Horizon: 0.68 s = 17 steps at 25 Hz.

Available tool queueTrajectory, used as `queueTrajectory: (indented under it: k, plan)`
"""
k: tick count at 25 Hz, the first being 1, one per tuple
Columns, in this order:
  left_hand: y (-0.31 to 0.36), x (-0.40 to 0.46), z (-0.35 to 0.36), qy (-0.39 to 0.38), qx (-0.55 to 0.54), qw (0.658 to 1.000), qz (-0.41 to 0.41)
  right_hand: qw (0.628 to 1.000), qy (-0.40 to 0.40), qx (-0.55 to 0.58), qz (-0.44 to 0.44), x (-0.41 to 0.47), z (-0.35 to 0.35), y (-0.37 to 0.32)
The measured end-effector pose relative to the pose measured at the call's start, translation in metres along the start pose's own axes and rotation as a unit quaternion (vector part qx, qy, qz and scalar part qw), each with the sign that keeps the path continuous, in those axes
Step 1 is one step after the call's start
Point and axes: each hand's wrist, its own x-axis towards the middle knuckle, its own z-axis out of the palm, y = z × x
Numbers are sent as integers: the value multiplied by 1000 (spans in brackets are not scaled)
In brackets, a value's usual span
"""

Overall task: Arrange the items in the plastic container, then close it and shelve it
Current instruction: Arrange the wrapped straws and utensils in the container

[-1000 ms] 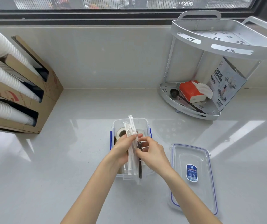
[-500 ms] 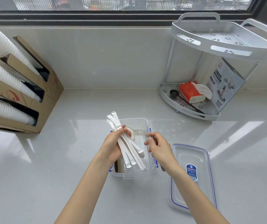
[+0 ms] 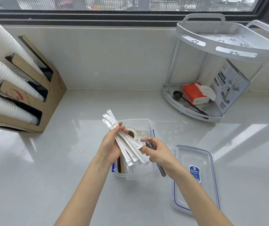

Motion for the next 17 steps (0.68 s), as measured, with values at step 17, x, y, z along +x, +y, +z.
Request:
queueTrajectory:
  k: [17]
  plan:
    - [-29, -22, 12, -44, 35, 994, -97, 902, 181, 393, 2, 12, -1, -26]
